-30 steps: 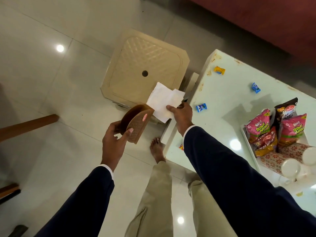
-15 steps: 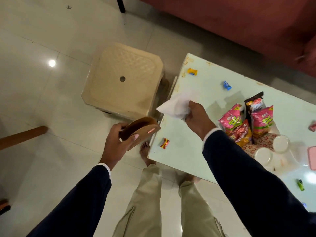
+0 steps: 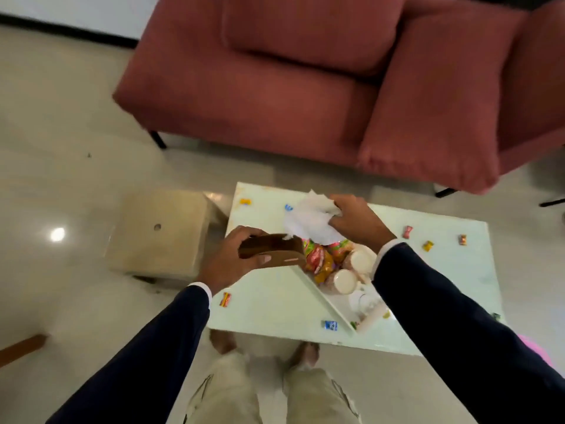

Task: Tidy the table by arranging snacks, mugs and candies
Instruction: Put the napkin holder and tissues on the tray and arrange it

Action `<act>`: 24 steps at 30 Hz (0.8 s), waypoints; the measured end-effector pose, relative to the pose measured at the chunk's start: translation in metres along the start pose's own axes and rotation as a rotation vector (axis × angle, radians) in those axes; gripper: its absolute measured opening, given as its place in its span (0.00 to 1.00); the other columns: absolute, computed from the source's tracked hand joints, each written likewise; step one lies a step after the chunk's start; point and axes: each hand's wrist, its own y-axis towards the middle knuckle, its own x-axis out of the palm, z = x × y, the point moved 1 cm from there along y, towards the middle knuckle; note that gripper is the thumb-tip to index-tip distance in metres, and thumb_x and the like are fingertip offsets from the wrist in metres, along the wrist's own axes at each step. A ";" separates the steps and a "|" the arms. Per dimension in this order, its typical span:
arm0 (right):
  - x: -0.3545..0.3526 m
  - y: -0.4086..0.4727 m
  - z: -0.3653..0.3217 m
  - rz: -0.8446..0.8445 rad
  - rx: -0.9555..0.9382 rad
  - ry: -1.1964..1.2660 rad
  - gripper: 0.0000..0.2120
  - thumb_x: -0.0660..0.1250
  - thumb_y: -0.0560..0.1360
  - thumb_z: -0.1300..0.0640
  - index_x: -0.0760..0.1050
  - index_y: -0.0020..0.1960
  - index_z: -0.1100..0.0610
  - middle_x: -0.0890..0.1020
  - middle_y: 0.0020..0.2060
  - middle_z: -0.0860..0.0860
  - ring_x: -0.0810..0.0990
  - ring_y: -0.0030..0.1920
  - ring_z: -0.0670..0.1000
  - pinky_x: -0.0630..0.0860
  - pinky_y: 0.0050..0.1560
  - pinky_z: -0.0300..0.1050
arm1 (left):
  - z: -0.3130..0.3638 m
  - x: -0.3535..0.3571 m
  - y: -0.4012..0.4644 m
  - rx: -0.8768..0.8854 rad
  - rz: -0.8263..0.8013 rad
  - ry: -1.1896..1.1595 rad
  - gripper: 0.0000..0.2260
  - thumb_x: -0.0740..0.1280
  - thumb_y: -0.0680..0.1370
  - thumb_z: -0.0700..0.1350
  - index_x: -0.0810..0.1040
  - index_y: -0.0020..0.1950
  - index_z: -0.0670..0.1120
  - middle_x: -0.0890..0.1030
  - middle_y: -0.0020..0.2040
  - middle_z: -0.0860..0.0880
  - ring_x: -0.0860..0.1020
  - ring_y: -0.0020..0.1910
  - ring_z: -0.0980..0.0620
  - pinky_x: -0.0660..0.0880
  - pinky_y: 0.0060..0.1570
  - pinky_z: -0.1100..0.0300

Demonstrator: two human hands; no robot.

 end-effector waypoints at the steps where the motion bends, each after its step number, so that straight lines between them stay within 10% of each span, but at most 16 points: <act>1: -0.022 -0.011 0.000 0.050 -0.038 -0.069 0.11 0.62 0.69 0.62 0.79 0.44 0.50 0.84 0.42 0.52 0.81 0.45 0.56 0.74 0.44 0.45 | 0.025 0.007 0.001 0.034 -0.008 0.025 0.19 0.78 0.72 0.44 0.78 0.61 0.54 0.78 0.58 0.57 0.77 0.55 0.65 0.72 0.53 0.70; 7: -0.148 -0.075 -0.014 0.081 -0.236 -0.453 0.15 0.65 0.73 0.61 0.79 0.57 0.50 0.84 0.47 0.50 0.81 0.48 0.57 0.68 0.39 0.43 | 0.145 0.045 0.016 0.254 0.066 0.220 0.20 0.78 0.72 0.47 0.77 0.62 0.51 0.78 0.56 0.55 0.78 0.53 0.61 0.70 0.50 0.77; 15: -0.211 -0.112 -0.009 -0.118 -0.295 0.256 0.11 0.65 0.78 0.66 0.81 0.57 0.58 0.86 0.51 0.52 0.85 0.49 0.51 0.83 0.48 0.46 | 0.215 0.094 0.011 0.364 -0.019 0.227 0.20 0.79 0.70 0.50 0.77 0.58 0.56 0.82 0.55 0.53 0.81 0.54 0.54 0.80 0.56 0.56; 19: -0.211 -0.100 0.008 -0.068 -0.265 -0.379 0.15 0.67 0.77 0.57 0.78 0.64 0.54 0.83 0.58 0.51 0.81 0.55 0.53 0.78 0.49 0.45 | 0.217 0.108 0.008 0.385 -0.029 0.269 0.20 0.78 0.71 0.54 0.77 0.59 0.53 0.80 0.54 0.53 0.79 0.52 0.55 0.80 0.53 0.57; 24: -0.205 -0.098 0.008 -0.093 -0.299 -0.519 0.15 0.66 0.78 0.56 0.77 0.65 0.53 0.82 0.59 0.50 0.79 0.53 0.52 0.80 0.54 0.52 | 0.214 0.109 0.009 0.342 -0.097 0.312 0.20 0.77 0.73 0.53 0.72 0.61 0.59 0.77 0.55 0.60 0.78 0.54 0.59 0.77 0.52 0.67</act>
